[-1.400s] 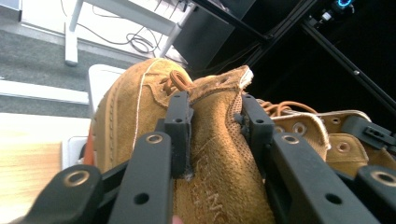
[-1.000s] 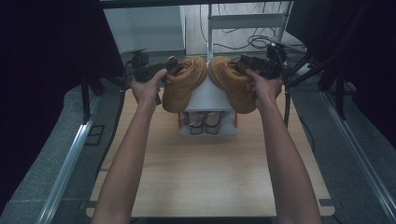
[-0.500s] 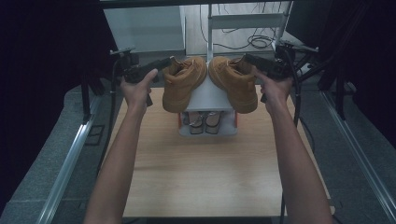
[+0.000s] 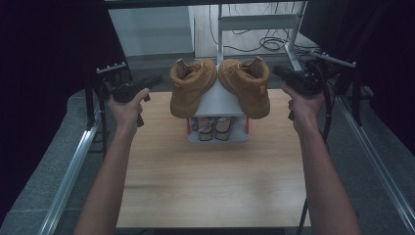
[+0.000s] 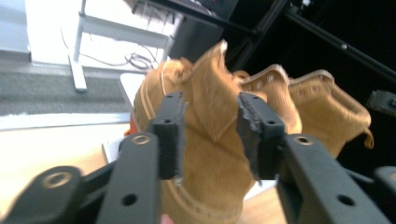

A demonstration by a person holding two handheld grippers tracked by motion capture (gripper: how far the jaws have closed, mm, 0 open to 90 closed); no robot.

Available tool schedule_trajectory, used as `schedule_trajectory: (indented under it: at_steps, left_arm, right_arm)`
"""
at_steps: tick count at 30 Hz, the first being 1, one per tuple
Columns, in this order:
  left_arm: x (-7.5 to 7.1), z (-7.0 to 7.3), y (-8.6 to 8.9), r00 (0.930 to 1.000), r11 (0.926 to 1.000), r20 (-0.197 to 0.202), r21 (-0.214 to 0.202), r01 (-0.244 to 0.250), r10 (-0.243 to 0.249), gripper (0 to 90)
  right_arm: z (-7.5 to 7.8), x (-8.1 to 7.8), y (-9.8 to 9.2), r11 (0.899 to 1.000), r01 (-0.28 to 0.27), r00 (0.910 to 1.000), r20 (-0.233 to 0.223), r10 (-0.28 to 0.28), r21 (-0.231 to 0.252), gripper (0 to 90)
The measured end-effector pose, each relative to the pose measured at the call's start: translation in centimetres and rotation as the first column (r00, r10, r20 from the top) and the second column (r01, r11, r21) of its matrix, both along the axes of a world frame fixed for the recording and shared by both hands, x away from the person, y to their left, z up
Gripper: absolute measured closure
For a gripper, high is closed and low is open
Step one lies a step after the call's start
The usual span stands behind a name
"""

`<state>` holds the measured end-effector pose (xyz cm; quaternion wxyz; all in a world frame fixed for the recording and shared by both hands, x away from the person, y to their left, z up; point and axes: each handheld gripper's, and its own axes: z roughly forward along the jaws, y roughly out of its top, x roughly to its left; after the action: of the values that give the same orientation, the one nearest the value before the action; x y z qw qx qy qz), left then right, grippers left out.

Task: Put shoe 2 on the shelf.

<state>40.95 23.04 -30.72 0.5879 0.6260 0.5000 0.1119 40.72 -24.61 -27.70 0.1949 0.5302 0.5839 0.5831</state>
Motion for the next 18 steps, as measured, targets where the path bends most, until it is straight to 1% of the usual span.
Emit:
schedule_trajectory:
  at_steps: [3,6,8,11,14,18]
  left_arm:
    - [-0.2,-0.9,0.1,1.0000,0.9995,-0.003,0.031,0.004,-0.003,73.3]
    - [-0.1,-1.9,0.2,0.9997,0.9975,-0.023,0.071,0.005,-0.004,80.7]
    - [0.1,-2.5,0.3,0.9993,0.9973,-0.038,0.074,0.007,-0.004,84.6]
    - [0.3,-3.2,0.3,0.9987,0.9965,-0.051,0.084,0.009,-0.005,87.6]
    - [0.5,-3.9,0.3,0.9979,0.9961,-0.064,0.088,0.011,-0.005,88.3]
    - [0.5,-4.4,0.3,0.9972,0.9963,-0.075,0.085,0.008,-0.002,88.9]
  right_arm:
    - [-0.9,-0.2,-0.6,1.000,0.020,0.9998,0.006,-0.020,-0.014,83.4]
    - [-1.9,-0.2,-1.3,0.999,0.040,0.9992,-0.005,-0.040,-0.021,86.8]
    - [-2.7,0.0,-1.6,0.999,0.049,0.9986,-0.020,-0.050,-0.021,88.6]
    - [-3.9,0.2,-2.0,0.998,0.058,0.9973,-0.042,-0.060,-0.033,89.2]
    - [-5.0,0.4,-2.1,0.998,0.055,0.9969,-0.054,-0.057,-0.040,89.3]
    - [-5.9,0.7,-2.0,0.998,0.048,0.9965,-0.067,-0.051,-0.047,89.4]
